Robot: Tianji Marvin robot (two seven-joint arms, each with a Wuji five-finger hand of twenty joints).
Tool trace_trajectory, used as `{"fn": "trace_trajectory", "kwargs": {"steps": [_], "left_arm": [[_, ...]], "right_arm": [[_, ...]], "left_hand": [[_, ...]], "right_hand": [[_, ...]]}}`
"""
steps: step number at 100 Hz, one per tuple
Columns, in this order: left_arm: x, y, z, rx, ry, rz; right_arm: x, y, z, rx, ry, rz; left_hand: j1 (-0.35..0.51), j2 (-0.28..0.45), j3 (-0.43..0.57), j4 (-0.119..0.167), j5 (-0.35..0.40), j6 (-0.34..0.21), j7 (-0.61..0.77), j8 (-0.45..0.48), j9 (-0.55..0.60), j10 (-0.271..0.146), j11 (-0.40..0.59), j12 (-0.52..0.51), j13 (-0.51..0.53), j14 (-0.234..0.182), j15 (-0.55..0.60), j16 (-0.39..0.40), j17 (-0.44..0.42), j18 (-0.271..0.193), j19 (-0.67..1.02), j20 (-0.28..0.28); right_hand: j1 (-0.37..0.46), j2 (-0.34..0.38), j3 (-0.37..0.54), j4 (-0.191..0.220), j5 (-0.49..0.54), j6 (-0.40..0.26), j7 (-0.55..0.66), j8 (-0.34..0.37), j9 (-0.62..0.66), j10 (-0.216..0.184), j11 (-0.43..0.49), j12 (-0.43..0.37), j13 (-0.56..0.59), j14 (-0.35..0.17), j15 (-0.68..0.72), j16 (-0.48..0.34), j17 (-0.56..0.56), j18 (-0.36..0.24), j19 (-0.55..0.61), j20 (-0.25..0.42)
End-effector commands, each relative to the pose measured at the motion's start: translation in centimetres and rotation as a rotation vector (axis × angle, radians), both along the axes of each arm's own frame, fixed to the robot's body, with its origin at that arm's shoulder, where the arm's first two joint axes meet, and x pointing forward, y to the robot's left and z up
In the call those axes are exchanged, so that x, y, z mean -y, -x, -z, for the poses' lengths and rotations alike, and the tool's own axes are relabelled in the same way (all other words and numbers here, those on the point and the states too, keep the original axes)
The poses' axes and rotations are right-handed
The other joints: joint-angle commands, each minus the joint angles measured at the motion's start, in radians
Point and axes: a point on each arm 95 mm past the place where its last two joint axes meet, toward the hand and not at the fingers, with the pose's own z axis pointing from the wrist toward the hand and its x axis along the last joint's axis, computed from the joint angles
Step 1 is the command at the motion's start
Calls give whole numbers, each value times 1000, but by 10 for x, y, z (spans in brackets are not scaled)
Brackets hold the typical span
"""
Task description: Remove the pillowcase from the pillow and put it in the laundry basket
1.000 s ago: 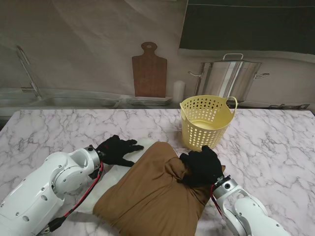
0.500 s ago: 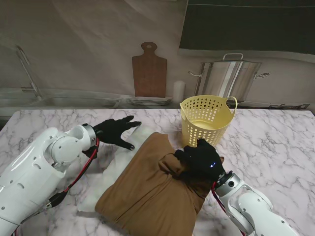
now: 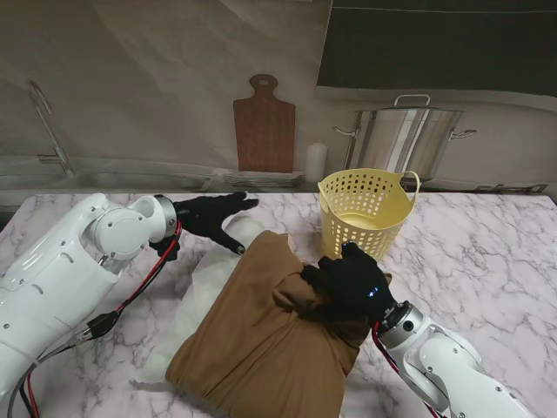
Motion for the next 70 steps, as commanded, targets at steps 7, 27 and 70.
{"fn": "trace_trajectory", "kwargs": {"steps": [7, 27, 70], "left_arm": [[14, 2, -4, -71, -28, 45], [22, 11, -6, -134, -51, 91], [34, 17, -12, -29, 36, 87]], "right_arm": [[-4, -1, -10, 42, -9, -17], [-3, -2, -14, 90, -1, 11], [1, -8, -18, 154, -20, 70]], "left_hand": [[14, -64, -5, -16, -25, 27, -23, -74, -27, -20, 1, 8, 53, -21, 16, -1, 31, -55, -225, 24], [158, -67, 21, 13, -8, 105, 54, 235, 444, -157, 269, 406, 338, -60, 157, 177, 120, -106, -18, 26], [550, 169, 30, 29, 539, -179, 646, 869, 540, -164, 389, 1213, 378, -2, 304, 570, 115, 134, 173, 206]], "right_hand": [[233, 111, 180, 98, 40, -234, 150, 69, 12, -63, 112, 46, 45, -145, -29, -13, -10, -20, -10, -6], [238, 118, 174, 99, 35, -231, 150, 69, 7, -64, 107, 48, 45, -144, -39, -15, -12, -18, -16, -8], [257, 146, 133, 111, 11, -219, 148, 61, -12, -69, 101, 46, 45, -137, -78, -23, -19, -19, -31, -16]]}}
